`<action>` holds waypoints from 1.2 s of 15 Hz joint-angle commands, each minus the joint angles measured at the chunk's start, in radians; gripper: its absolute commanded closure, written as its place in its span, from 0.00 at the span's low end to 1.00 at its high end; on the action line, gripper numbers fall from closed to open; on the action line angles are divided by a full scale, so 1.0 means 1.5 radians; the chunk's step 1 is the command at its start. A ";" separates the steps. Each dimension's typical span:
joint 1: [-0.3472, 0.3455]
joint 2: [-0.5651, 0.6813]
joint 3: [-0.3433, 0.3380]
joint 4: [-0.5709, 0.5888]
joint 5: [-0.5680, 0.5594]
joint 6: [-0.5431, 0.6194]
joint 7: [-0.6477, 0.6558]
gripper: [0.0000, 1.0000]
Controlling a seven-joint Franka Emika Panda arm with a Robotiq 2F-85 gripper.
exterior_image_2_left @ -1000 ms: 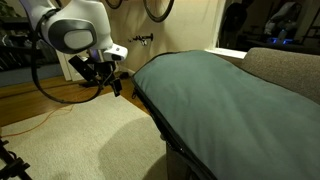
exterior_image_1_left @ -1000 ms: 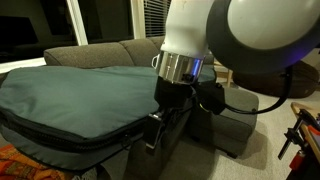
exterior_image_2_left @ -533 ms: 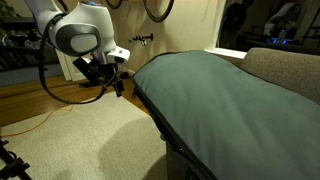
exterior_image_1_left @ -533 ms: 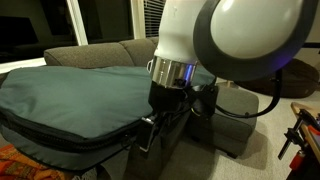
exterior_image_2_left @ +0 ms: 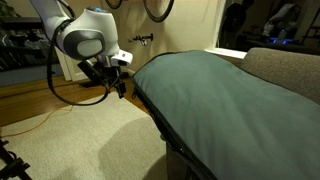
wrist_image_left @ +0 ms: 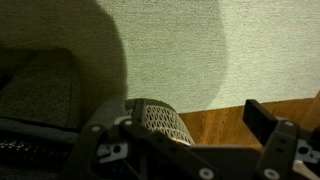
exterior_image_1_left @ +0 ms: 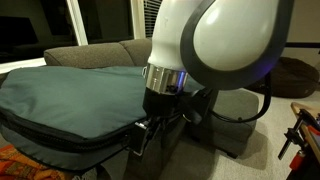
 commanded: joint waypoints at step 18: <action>0.006 0.113 -0.032 0.129 -0.007 0.011 0.009 0.00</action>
